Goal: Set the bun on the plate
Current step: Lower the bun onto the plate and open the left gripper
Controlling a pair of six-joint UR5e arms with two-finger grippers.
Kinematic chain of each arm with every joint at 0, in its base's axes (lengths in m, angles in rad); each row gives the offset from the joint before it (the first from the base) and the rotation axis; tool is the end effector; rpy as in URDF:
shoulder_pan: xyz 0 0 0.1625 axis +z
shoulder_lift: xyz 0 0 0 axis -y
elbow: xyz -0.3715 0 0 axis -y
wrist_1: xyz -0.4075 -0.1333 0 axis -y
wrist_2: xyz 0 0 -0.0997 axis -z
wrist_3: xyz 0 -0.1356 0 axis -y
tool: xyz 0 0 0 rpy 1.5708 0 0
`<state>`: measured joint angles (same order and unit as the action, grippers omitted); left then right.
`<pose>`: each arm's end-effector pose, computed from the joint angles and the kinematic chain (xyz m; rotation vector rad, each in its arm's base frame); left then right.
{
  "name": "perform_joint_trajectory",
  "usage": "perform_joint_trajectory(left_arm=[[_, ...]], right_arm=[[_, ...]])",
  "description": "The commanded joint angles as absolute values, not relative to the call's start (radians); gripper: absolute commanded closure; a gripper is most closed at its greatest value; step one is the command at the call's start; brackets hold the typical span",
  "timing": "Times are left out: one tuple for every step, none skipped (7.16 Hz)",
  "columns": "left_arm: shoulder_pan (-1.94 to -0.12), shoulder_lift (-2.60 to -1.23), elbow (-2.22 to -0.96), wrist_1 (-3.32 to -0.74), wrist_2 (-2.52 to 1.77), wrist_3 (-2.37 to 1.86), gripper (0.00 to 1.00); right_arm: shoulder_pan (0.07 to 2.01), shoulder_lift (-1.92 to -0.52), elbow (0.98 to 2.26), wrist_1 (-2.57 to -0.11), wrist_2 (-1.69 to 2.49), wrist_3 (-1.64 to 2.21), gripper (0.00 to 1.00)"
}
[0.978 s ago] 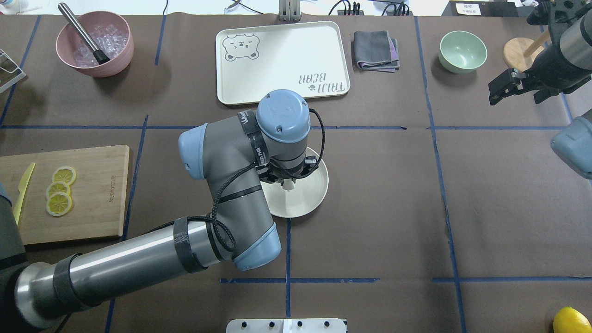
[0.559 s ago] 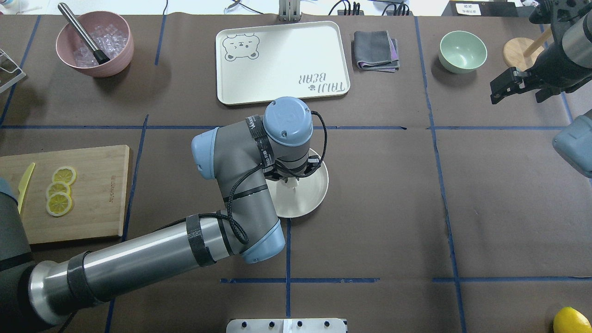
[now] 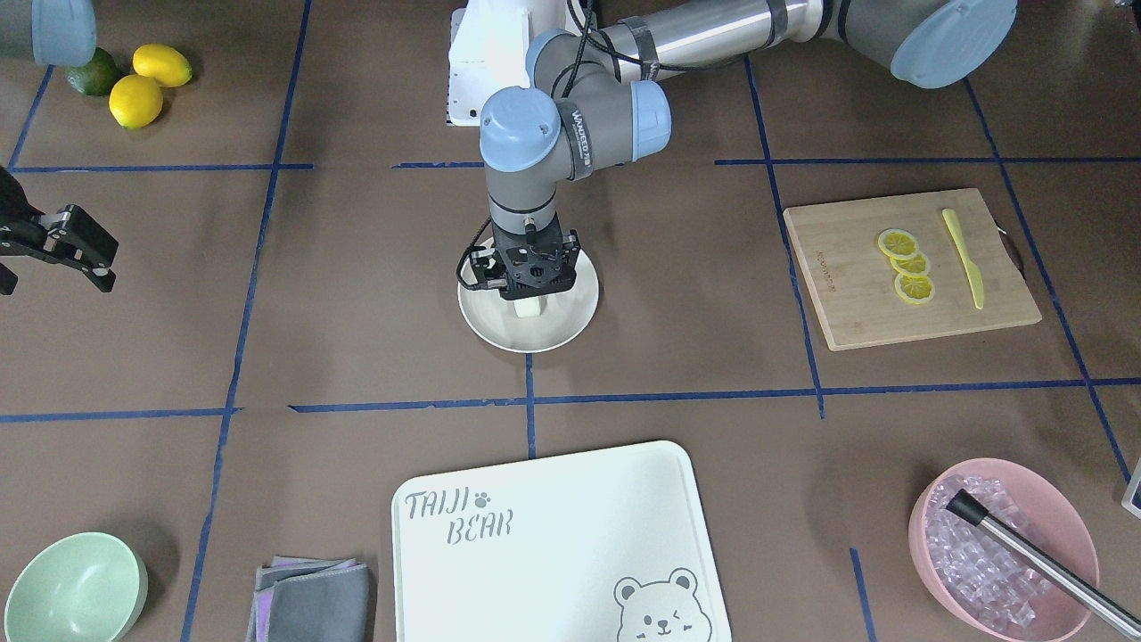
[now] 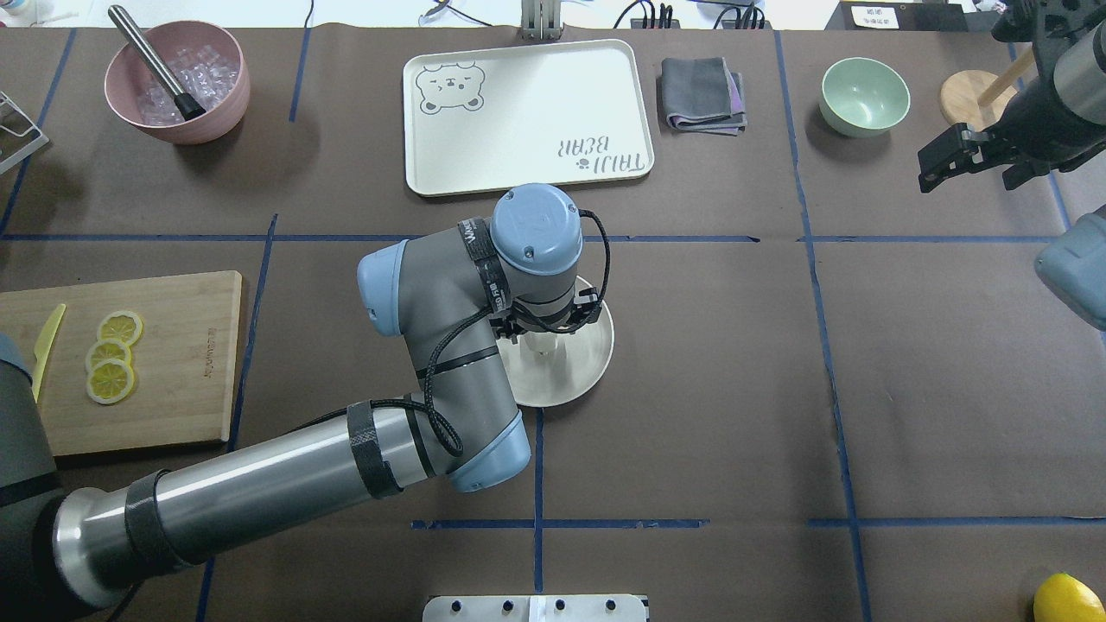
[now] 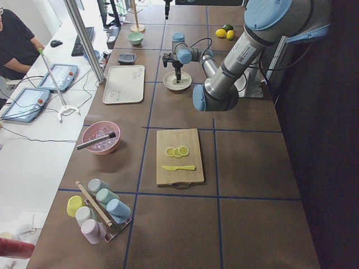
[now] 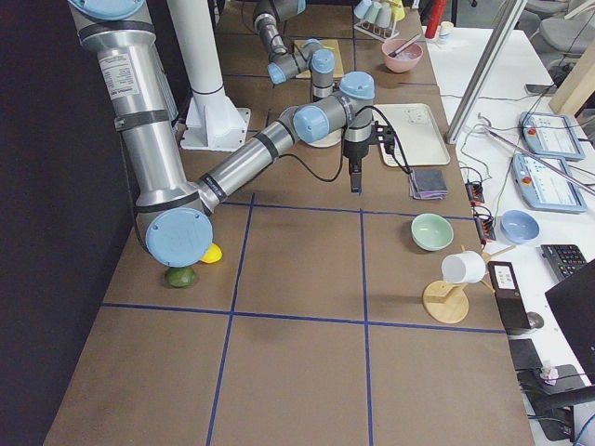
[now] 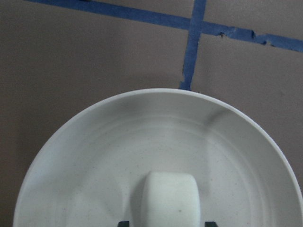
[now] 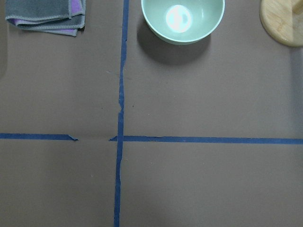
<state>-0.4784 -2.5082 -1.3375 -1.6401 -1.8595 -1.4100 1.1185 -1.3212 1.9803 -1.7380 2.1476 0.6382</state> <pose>0.6419 -0.4395 0.1419 -0.0190 0.8160 -0.1882 -0.1894 -0.5256 0.3260 0.1156 -0.7304 0.0355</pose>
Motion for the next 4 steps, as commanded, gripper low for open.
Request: perform_joint_trajectory(left_arm=[[-0.507,-2.505,-1.377,-1.609,-1.882,-1.395,0.00],[-0.547,-2.476,-1.449,-1.551,-1.944,-1.303,0.00],[-0.586,-2.403,-1.582,-1.472,-1.959,-1.219,0.00],[-0.639,-2.326,-1.691,-1.380,-2.003,-1.084,0.00]], right_arm=[[1.121,-1.330,1.979,-1.738,2.148,0.631,0.00],[1.132,-1.338,1.974,-1.740,2.148,0.585,0.00],[1.159,-1.366,1.973,-1.740,2.152,0.527,0.00],[1.202,-1.415,1.967,-1.740,2.195,0.443,0.00]])
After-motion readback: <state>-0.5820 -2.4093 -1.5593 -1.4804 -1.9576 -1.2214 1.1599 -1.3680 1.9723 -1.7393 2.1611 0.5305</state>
